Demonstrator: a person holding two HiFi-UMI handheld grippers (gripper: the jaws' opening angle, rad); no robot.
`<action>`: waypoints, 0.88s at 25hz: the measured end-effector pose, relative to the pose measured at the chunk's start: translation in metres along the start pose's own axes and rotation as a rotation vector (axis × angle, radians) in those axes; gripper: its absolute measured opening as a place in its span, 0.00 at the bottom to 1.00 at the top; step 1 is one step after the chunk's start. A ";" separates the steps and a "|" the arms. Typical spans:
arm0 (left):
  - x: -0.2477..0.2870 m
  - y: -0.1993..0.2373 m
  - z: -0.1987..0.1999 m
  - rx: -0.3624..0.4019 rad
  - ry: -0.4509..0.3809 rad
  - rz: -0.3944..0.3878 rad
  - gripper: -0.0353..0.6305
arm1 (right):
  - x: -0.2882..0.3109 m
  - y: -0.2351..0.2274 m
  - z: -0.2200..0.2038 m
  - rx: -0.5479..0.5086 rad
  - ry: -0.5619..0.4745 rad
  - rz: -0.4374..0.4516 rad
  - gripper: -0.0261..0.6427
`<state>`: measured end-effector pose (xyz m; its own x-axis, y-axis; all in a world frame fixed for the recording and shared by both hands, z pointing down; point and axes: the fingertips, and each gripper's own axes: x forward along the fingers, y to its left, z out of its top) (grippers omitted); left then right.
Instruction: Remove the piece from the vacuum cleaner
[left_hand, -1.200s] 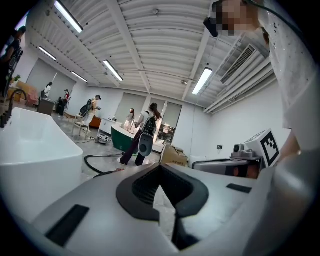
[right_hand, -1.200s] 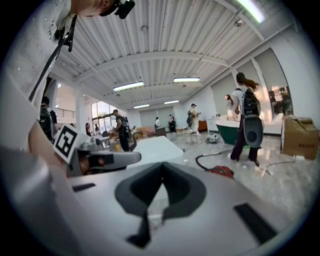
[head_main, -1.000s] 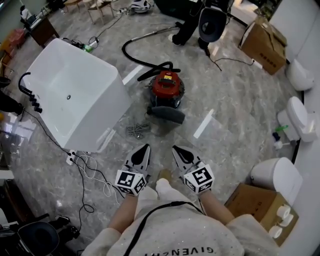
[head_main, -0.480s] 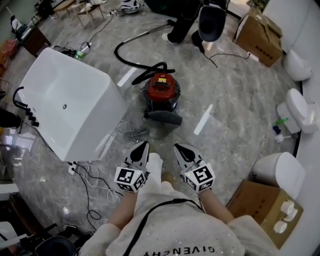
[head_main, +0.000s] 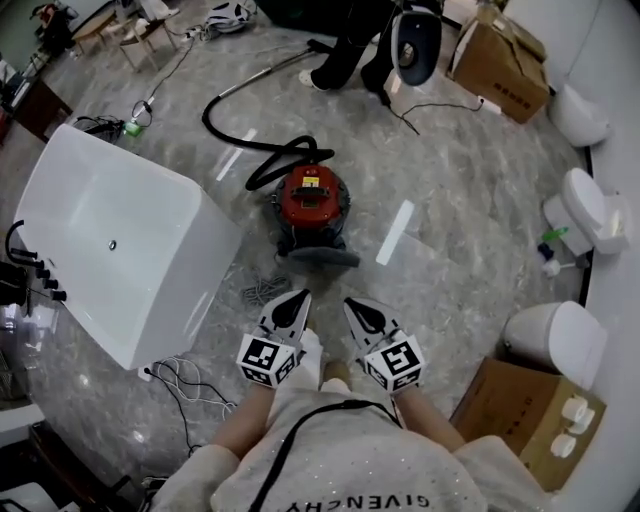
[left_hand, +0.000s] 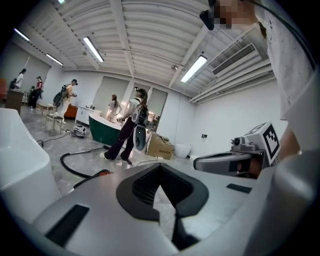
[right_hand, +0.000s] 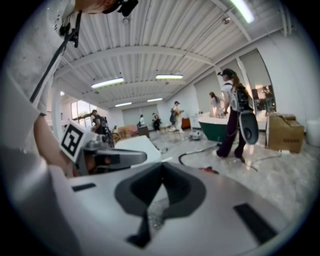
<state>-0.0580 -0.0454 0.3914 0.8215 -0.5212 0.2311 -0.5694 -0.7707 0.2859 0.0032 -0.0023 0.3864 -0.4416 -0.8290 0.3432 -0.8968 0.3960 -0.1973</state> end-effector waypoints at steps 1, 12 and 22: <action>0.006 0.005 0.001 0.003 0.007 -0.011 0.08 | 0.008 -0.003 0.001 0.006 0.003 -0.004 0.06; 0.054 0.064 -0.006 0.038 0.072 -0.051 0.08 | 0.073 -0.035 -0.008 0.020 0.093 -0.026 0.06; 0.083 0.089 -0.048 0.003 0.175 -0.143 0.08 | 0.117 -0.052 -0.036 0.032 0.178 -0.048 0.06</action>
<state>-0.0424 -0.1398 0.4805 0.8760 -0.3353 0.3468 -0.4475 -0.8334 0.3244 -0.0032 -0.1058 0.4694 -0.3986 -0.7628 0.5092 -0.9169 0.3426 -0.2046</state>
